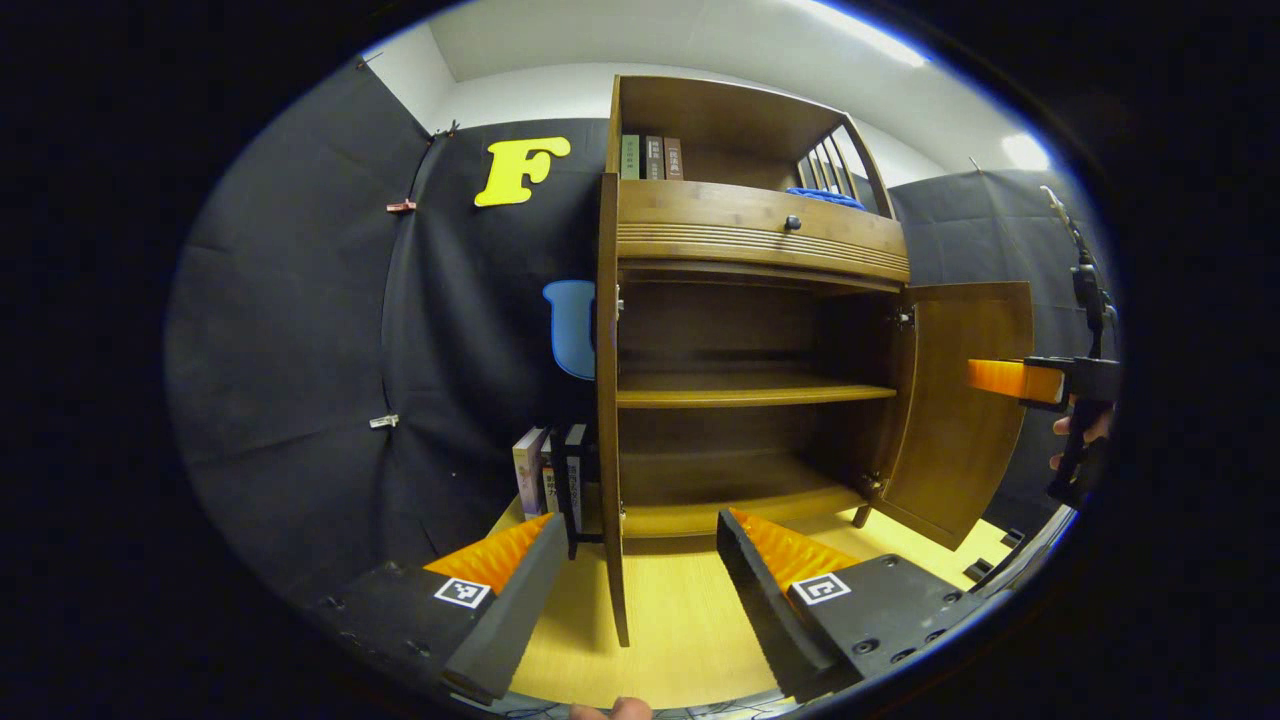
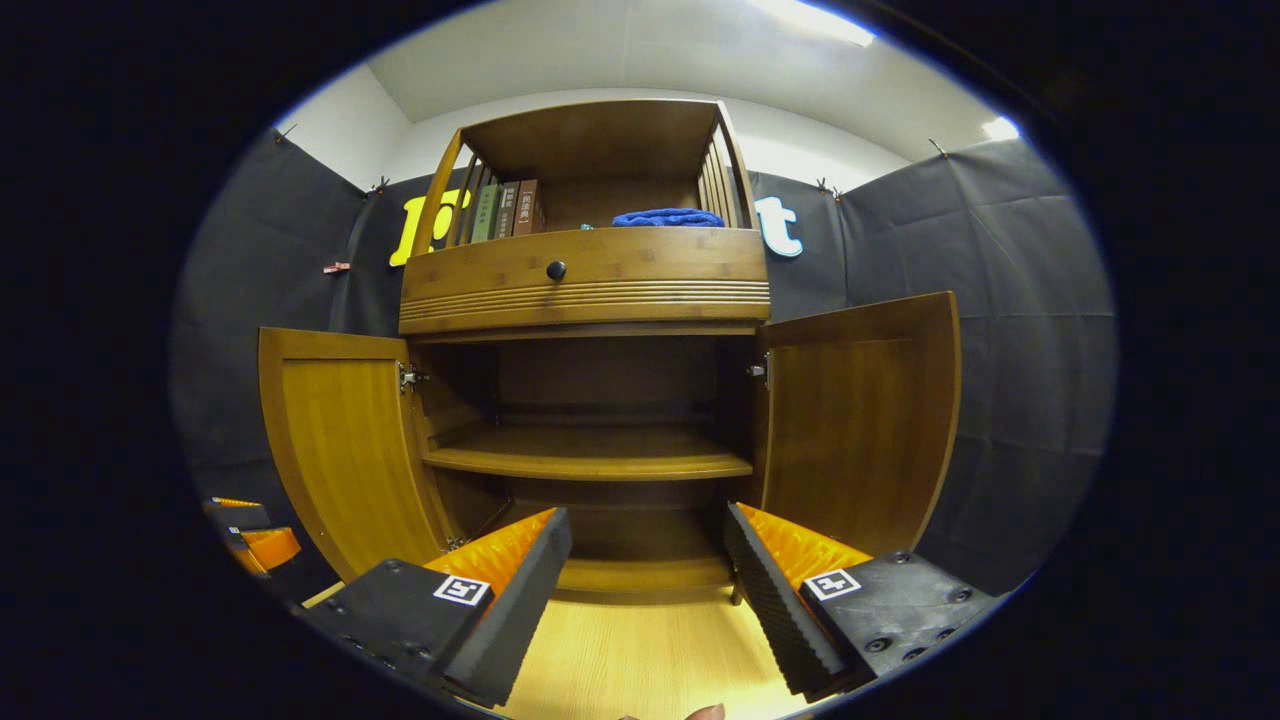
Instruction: Open the right door of the double-door shoe cabinet with the right hand, and open the left door with the left hand.
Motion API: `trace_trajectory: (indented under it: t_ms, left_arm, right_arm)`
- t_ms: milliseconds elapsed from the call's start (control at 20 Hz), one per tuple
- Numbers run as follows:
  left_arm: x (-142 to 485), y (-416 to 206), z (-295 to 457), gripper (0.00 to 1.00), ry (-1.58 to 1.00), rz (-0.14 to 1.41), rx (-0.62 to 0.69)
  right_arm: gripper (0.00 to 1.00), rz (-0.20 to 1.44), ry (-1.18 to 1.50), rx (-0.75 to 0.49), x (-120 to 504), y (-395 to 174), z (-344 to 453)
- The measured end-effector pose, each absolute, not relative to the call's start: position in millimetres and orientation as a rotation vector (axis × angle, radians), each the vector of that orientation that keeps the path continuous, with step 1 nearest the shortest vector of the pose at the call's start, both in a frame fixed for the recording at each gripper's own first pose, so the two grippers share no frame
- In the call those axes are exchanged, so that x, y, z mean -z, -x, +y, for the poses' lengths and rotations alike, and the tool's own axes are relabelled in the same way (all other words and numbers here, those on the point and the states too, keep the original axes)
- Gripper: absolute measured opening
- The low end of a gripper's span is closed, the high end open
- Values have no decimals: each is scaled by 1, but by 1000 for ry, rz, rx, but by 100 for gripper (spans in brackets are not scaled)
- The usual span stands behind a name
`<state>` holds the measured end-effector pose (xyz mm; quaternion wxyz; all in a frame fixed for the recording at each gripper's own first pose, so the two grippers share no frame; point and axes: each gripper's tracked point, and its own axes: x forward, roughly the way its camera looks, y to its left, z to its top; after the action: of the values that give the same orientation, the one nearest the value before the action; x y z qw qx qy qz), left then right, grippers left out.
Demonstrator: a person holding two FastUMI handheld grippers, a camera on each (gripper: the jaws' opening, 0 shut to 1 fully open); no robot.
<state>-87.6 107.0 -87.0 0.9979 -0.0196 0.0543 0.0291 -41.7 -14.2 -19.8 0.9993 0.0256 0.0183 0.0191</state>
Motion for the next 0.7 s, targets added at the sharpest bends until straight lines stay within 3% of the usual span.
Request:
trace_trajectory:
  t_ms: [500, 550, 700]
  left_arm:
    - [62, 61, 70, 94, 41, 72, -5]
    - [60, 57, 66, 94, 42, 69, 4]
    - [55, 51, 56, 94, 41, 65, 20]
  right_arm:
    - [98, 21, -44, -63, 13, 47, 8]
    - [94, 22, -47, -63, 13, 47, 9]
    - [98, 19, -51, -67, 13, 47, 12]
